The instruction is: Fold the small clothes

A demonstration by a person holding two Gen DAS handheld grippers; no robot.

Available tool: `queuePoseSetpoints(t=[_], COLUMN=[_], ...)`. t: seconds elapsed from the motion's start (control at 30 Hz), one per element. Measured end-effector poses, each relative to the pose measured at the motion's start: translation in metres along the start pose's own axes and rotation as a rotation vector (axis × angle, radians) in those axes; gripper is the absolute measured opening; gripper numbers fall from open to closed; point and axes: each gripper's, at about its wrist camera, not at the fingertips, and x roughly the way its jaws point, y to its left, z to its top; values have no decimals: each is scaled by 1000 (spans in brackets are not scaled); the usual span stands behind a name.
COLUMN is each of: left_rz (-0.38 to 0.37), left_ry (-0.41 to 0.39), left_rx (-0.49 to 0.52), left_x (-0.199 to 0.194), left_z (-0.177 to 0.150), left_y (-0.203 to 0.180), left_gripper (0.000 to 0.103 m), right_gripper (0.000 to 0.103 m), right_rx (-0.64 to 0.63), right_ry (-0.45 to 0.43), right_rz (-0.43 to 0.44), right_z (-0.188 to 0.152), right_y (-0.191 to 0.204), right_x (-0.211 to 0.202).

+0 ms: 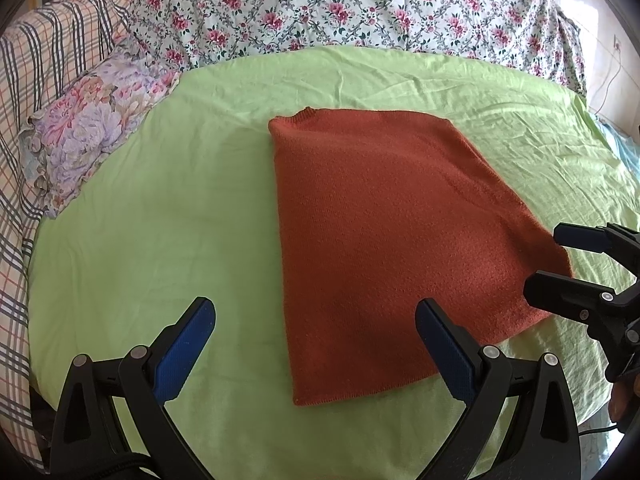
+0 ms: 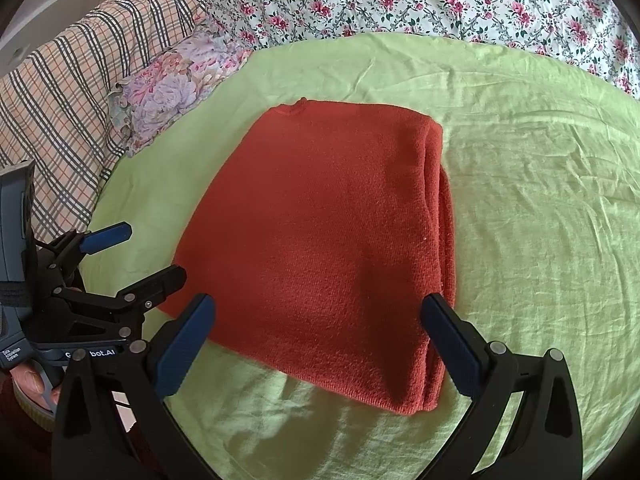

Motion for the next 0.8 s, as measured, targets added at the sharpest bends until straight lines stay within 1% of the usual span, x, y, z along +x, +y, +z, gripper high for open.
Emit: queuePoseSetpoints(t=[0.8], left_rz=[3], left_ry=[-2], left_rx=[-12], left_x=[0], left_z=[3], left_y=[-4], left_gripper=[100], right_gripper=[102], right_rx=[2], right_ry=[-1], right_rz=[1], right_z=[1], right_y=[4], right_x=[0])
